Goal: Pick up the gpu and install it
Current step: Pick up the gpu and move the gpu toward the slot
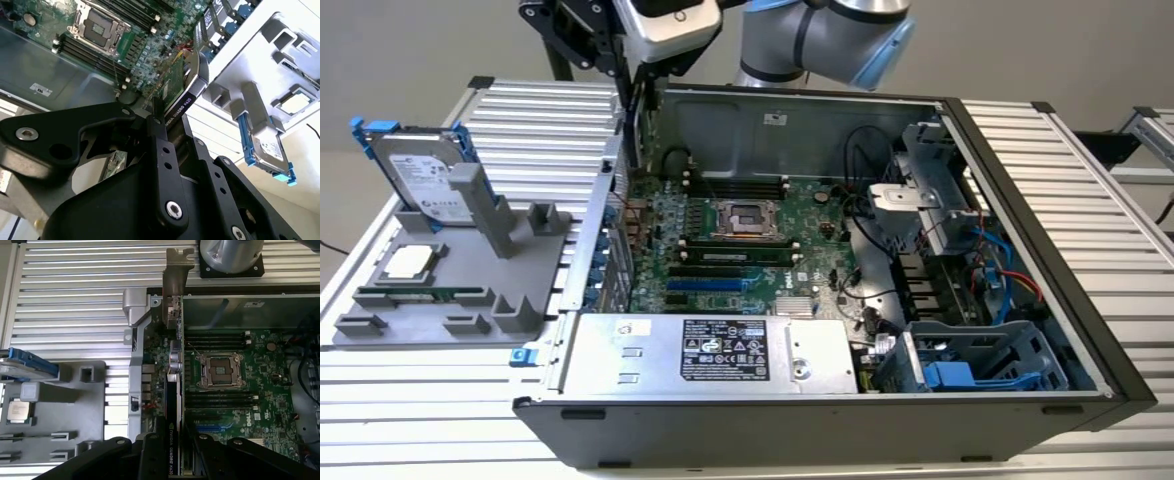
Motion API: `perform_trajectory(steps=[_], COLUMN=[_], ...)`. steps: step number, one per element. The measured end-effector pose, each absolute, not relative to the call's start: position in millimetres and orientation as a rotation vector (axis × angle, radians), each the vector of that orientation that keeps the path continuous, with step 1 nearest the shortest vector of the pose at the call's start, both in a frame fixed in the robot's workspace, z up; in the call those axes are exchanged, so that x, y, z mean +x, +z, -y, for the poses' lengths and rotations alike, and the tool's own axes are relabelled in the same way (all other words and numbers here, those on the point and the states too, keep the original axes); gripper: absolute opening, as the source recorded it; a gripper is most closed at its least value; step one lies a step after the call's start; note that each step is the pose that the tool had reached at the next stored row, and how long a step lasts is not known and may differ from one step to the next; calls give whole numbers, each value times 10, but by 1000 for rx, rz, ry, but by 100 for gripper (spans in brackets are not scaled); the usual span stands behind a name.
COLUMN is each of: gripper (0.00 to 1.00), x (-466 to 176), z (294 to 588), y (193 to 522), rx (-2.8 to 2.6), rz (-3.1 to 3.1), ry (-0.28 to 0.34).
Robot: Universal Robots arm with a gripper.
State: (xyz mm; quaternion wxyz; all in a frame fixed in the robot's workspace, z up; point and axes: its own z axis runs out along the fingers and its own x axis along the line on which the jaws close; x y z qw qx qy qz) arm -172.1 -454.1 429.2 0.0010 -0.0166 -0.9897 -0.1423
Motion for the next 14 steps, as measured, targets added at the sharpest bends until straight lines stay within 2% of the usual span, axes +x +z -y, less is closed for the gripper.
perform_trajectory(steps=[14], gripper=[0], x=[-1560], z=[4541], y=[4292], rx=[-52], rz=[3107], ry=[-447])
